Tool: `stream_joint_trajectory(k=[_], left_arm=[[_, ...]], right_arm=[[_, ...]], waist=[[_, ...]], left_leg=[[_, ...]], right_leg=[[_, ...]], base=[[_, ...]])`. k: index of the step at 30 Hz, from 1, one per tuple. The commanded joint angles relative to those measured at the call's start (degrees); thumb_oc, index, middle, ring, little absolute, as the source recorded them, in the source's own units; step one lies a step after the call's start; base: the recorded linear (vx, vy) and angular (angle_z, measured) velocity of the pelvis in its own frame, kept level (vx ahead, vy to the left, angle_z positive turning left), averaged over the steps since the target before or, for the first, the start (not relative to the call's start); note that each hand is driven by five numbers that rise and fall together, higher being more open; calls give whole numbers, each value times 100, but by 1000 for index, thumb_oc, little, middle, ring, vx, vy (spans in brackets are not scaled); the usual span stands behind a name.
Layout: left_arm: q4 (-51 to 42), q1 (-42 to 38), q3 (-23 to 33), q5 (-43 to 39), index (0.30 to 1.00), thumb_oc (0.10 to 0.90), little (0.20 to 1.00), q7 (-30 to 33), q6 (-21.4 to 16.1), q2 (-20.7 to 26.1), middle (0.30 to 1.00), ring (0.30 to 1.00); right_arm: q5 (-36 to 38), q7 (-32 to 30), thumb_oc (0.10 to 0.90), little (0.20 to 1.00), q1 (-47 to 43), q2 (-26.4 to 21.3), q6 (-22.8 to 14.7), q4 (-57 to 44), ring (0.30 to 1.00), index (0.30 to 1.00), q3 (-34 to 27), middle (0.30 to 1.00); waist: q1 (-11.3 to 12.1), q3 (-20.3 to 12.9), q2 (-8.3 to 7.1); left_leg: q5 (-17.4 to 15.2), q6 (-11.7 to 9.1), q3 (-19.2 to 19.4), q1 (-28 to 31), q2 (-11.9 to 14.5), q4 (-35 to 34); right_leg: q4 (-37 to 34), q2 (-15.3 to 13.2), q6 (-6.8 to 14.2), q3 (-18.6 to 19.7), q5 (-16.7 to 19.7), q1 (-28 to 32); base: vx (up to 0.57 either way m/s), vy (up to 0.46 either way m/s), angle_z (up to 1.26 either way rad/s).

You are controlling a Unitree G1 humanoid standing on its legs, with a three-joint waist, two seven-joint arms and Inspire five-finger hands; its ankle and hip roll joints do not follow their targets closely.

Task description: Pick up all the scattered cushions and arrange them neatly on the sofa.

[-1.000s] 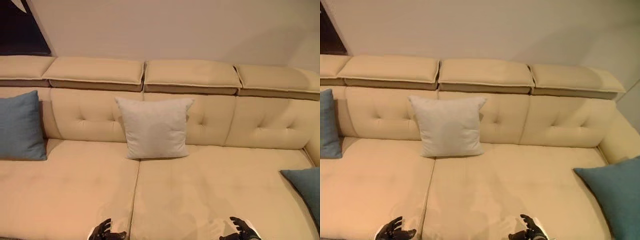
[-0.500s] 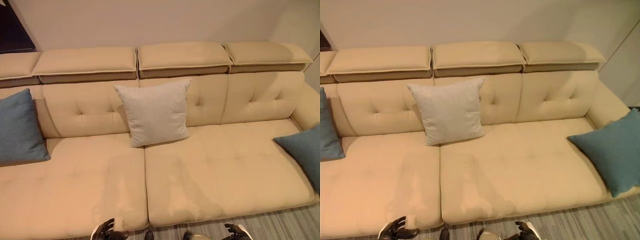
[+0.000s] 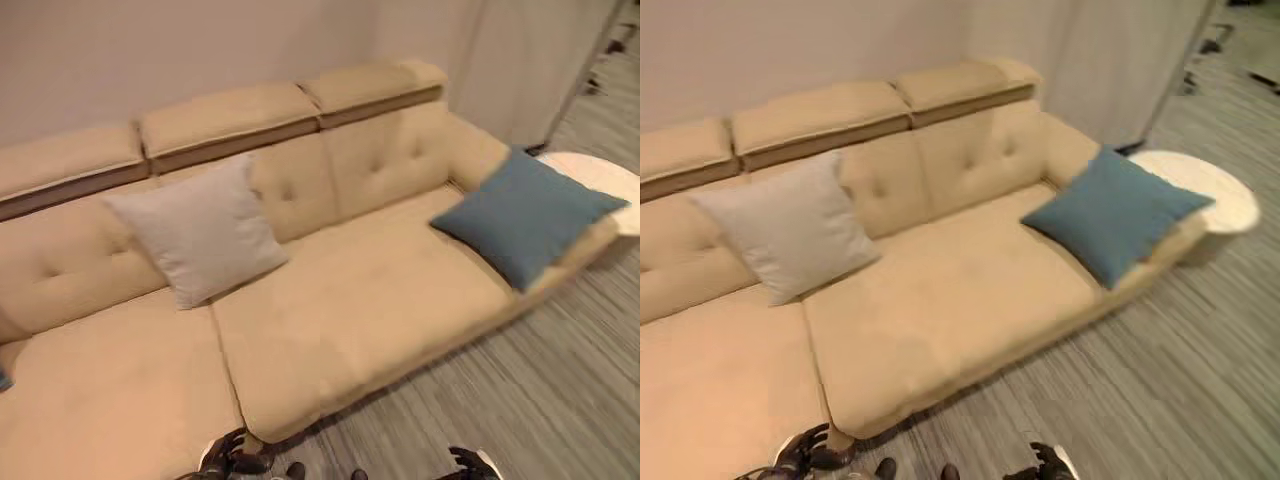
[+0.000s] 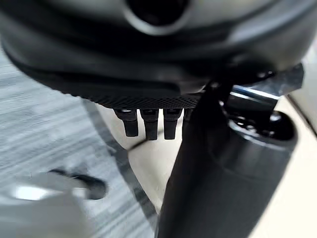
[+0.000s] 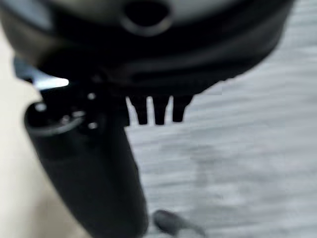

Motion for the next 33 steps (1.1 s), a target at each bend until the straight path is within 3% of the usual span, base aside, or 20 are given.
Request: stream_joint_trajectory(k=[1,2,3,4,6,11,13,17,21,24,27,30,33], left_arm=[[-82,106,-4,185,900,800,900,44,-135,288,900,900],[-110,36,6,155,900,800,900,81,-142,372,900,900],[-110,34,6,155,900,800,900,80,-142,372,900,900],[-136,35,23,151,900,800,900,71,-122,428,900,900],[-80,99,85,214,900,800,900,34,-95,449,900,900],[16,173,191,281,900,800,900,10,-51,470,900,900],[-22,233,164,293,900,800,900,-17,-61,406,900,900],[-71,192,113,218,900,800,900,-10,-64,311,900,900],[-210,71,-64,216,900,800,900,-14,-53,270,900,900],[-223,26,-130,162,900,800,900,7,-45,236,900,900],[-168,39,-157,185,900,800,900,25,-29,231,900,900],[-25,72,-162,273,900,800,900,36,-7,241,900,900],[23,169,-66,293,900,800,900,37,36,263,900,900]], right_arm=[[236,-87,800,900,-255,-57,-58,-204,900,900,69,900],[290,-101,800,900,-362,-5,-54,-248,900,900,75,900],[290,-102,800,900,-362,-4,-53,-249,900,900,74,900],[243,-141,800,900,-344,-9,-71,-257,900,900,66,900],[182,-121,800,900,-299,-6,-106,-232,900,900,83,900],[151,-134,800,900,-256,1,-124,-225,900,900,129,900],[147,-132,800,900,-233,2,-126,-226,900,900,168,900],[186,-163,800,900,-197,-25,-139,-238,900,900,219,900],[364,-216,800,900,-126,-50,-198,-276,900,900,134,900],[448,-267,800,900,-154,-59,-193,-209,900,900,139,900],[474,-276,800,900,-150,-25,-175,-181,900,900,147,900],[514,-299,800,900,-101,25,-154,-129,900,900,135,900],[508,-275,800,900,-66,78,-111,-36,900,900,95,900]], waist=[[408,141,-304],[460,250,-312],[476,255,-312],[619,300,-262],[664,243,-219],[843,102,-235],[894,44,-256],[819,-15,-242],[671,130,-293],[739,266,-375],[792,279,-437],[959,270,-482],[1023,156,-456]], left_leg=[[-544,110,486,183,26,-60],[-540,140,776,169,54,-14],[-546,140,790,173,58,-12],[-503,154,1144,99,145,0],[-435,204,1409,138,207,-110],[-351,248,1871,231,315,-262],[-356,231,1990,302,320,-348],[-373,191,1971,406,365,-388],[-505,7,2023,235,466,227],[-472,-49,1855,-177,484,989],[-512,-12,1747,-357,337,878],[-107,-26,1577,-765,5,503],[-81,69,1434,-458,31,68]], right_leg=[[132,-509,819,-176,216,-421],[339,-506,866,-307,327,-672],[349,-501,866,-293,324,-677],[487,-747,781,-1242,192,-671],[709,-792,613,-1861,-94,-474],[871,-713,528,-2240,-397,-107],[585,-641,510,-2259,-406,67],[183,-458,497,-1950,-329,203],[-9,-362,406,-1878,-350,390],[-102,-316,332,-1765,-375,576],[-88,-293,319,-1680,-406,642],[-180,-109,338,-1461,-481,813],[10,-19,356,-1246,-641,847]], base=[[-163,107,-89],[-163,106,-90],[-270,112,-175],[-181,89,-191],[-129,88,-135],[-32,-14,-79],[7,-65,-52],[81,-124,-31],[28,-95,15],[67,-76,2],[146,-30,-28],[191,0,-20],[183,68,-49]])
